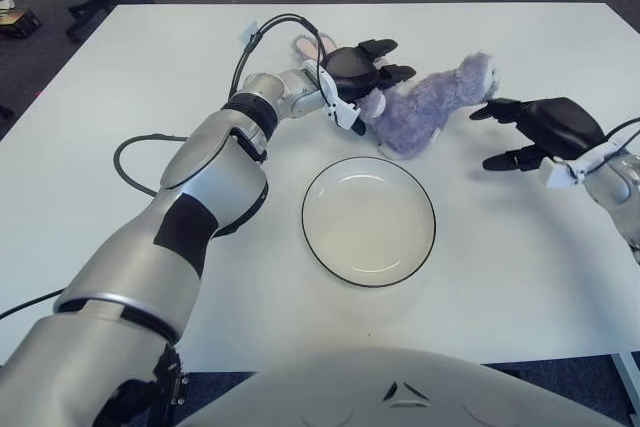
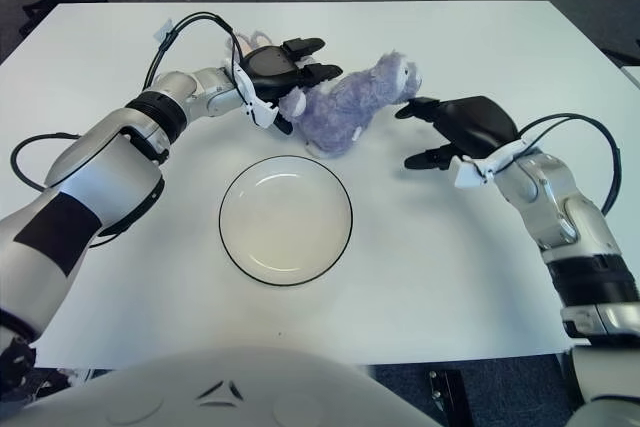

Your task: Put the doll into the plate.

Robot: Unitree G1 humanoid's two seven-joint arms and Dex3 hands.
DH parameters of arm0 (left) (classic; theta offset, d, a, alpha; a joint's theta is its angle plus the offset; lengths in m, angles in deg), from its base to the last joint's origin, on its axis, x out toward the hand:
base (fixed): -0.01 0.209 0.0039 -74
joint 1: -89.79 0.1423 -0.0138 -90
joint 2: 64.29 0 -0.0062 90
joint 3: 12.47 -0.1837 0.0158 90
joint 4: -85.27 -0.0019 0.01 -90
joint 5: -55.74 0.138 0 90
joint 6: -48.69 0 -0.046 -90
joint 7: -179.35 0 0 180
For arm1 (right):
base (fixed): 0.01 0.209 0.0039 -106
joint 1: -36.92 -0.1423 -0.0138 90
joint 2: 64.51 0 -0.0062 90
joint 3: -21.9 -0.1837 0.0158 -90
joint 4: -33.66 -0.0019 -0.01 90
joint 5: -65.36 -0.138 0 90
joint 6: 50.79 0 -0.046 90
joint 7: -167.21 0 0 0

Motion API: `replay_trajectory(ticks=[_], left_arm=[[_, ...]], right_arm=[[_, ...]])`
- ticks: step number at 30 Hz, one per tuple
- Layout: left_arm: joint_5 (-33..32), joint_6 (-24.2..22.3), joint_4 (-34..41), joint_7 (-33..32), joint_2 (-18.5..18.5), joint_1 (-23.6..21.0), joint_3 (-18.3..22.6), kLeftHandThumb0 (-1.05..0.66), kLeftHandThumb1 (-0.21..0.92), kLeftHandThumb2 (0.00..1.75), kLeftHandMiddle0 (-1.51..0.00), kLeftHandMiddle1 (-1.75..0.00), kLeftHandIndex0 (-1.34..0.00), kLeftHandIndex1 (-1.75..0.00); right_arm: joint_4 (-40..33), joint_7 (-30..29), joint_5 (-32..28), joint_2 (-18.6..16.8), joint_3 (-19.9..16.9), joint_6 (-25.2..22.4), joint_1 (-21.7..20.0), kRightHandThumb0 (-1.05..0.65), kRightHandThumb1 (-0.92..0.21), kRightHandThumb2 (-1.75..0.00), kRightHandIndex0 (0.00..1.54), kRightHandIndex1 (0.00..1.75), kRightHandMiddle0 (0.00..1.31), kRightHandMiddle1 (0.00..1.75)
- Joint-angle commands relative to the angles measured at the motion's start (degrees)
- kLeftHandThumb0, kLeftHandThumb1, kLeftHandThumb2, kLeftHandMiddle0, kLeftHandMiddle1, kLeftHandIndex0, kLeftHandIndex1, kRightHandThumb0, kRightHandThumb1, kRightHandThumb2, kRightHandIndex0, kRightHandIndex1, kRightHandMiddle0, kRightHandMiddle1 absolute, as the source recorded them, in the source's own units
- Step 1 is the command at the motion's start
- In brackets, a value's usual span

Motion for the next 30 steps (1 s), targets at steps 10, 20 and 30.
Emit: replay_trajectory(ticks=[10, 20, 30], left_arm=[[1.1, -5.6, -0.7, -1.3, -2.0, 2.8, -1.6, -0.61, 0.83, 0.0, -0.43, -0.03, -0.48, -0.07], [2.7, -10.9, -1.2, -0.3, -3.8, 3.6, -3.8, -0.45, 0.82, 0.0, -0.34, -0.96, -0.58, -0.39], [3.0, -11.7, -1.2, -0.6, -3.1, 3.7, -4.8, -0.33, 0.82, 0.01, -0.27, -1.47, -0.34, -1.14]], right_arm=[[-10.2, 7.9, -5.0, 1.2, -4.3, 0.1, 5.4, -0.44, -0.92, -0.25, 0.71, 0.82, 0.47, 0.86], [-15.3, 11.9, -8.3, 2.3, -8.0, 1.7, 9.4, -0.36, -0.92, -0.32, 0.69, 0.91, 0.4, 1.47], [-19.2, 15.3, -11.7, 2.2, -11.0, 0.7, 11.7, -0.36, -0.92, -0.34, 0.69, 0.89, 0.39, 1.53]])
